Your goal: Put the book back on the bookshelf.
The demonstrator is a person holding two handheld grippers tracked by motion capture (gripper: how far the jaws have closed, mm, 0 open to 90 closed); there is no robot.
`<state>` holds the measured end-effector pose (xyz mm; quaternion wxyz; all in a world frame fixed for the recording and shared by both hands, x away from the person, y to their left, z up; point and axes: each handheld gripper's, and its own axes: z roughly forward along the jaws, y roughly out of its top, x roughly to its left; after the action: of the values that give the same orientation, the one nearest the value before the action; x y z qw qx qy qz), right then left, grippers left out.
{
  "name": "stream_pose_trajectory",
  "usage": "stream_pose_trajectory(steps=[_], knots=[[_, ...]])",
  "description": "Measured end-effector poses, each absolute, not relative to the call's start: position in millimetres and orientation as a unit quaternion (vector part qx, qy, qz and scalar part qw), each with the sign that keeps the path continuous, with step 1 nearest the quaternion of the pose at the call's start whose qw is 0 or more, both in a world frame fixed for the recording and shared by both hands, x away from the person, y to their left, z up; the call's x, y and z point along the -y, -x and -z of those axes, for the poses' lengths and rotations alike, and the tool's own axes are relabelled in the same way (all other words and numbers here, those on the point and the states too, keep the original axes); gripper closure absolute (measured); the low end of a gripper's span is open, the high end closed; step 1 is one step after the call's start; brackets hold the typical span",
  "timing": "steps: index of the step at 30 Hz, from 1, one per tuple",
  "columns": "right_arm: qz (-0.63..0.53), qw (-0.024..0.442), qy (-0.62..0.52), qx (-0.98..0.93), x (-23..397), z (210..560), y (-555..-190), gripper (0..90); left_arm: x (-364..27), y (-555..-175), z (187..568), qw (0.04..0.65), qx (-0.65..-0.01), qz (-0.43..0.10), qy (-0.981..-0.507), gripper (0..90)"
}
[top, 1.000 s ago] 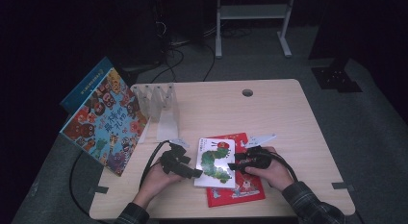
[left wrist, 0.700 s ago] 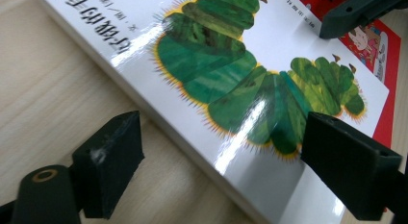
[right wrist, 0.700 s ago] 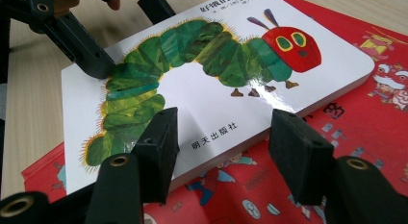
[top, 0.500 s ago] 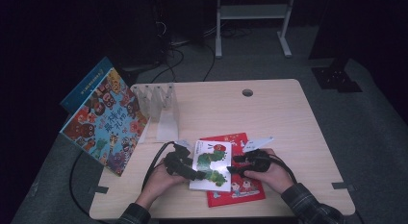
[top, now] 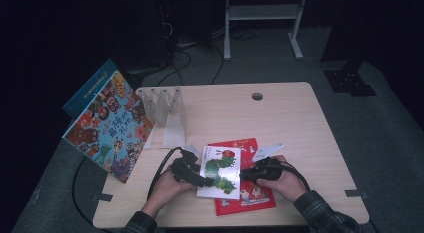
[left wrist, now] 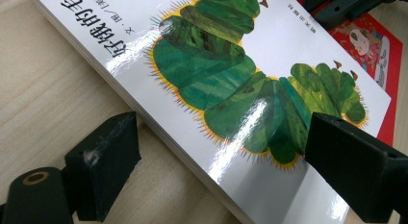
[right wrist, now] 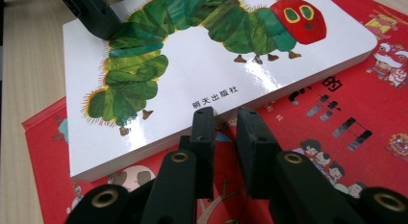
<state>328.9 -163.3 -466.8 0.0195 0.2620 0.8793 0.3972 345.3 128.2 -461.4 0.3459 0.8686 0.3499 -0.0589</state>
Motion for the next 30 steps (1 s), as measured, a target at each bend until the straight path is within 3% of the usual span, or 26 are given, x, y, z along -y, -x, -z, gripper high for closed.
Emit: stream_pose_trajectory(steps=[8, 15, 30], knots=[[-0.395, 0.015, -0.259, -0.881, 163, 466, -328, 78.4, -127, -349, 456, 0.340, -0.360, 0.067, -0.866, 11.0], [-0.394, 0.017, -0.262, -0.881, 164, 465, -326, 75.7, -129, -348, 432, 0.402, -0.349, 0.057, -0.845, 11.7], [-0.398, 0.018, -0.250, -0.882, 154, 465, -322, 71.9, -115, -350, 396, 0.457, -0.313, 0.053, -0.831, 13.2]])
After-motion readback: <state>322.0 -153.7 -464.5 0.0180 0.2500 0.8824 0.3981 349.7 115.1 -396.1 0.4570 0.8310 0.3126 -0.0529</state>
